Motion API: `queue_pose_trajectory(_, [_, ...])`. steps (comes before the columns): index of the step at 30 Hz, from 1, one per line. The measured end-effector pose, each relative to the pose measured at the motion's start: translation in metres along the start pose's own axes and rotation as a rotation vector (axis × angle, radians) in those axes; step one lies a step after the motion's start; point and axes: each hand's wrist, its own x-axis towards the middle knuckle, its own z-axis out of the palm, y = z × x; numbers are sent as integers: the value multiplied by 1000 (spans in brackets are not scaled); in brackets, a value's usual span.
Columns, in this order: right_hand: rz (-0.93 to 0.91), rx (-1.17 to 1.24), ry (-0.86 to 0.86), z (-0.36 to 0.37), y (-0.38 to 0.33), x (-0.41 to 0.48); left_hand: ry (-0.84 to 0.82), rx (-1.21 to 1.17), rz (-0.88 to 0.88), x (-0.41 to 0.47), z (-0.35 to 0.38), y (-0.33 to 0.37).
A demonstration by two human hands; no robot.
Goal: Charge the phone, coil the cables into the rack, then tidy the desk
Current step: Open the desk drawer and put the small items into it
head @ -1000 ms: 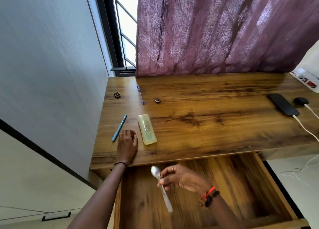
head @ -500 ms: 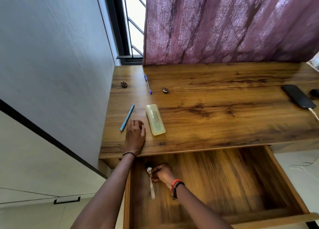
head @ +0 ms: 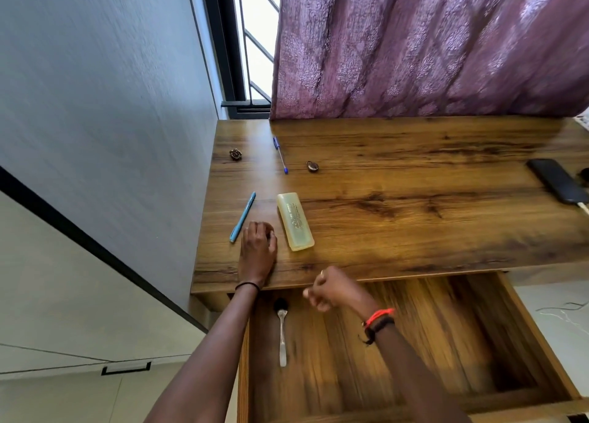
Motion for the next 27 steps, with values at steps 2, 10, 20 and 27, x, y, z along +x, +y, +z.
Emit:
queue_pose_trajectory(2, [-85, -9, 232, -20, -23, -3, -1, -7, 1, -1, -1, 0])
queue_pose_trajectory(10, [-222, -253, 594, -16, -61, 60, 3, -27, 10, -1, -1, 0])
queue_pose_trajectory(20, [-107, -384, 464, -19, -56, 31, 0, 2, 13, -1, 0, 0])
queue_pose_trajectory(27, [47, -406, 276, -2, 0, -50, 17, 2, 24, -1, -1, 1])
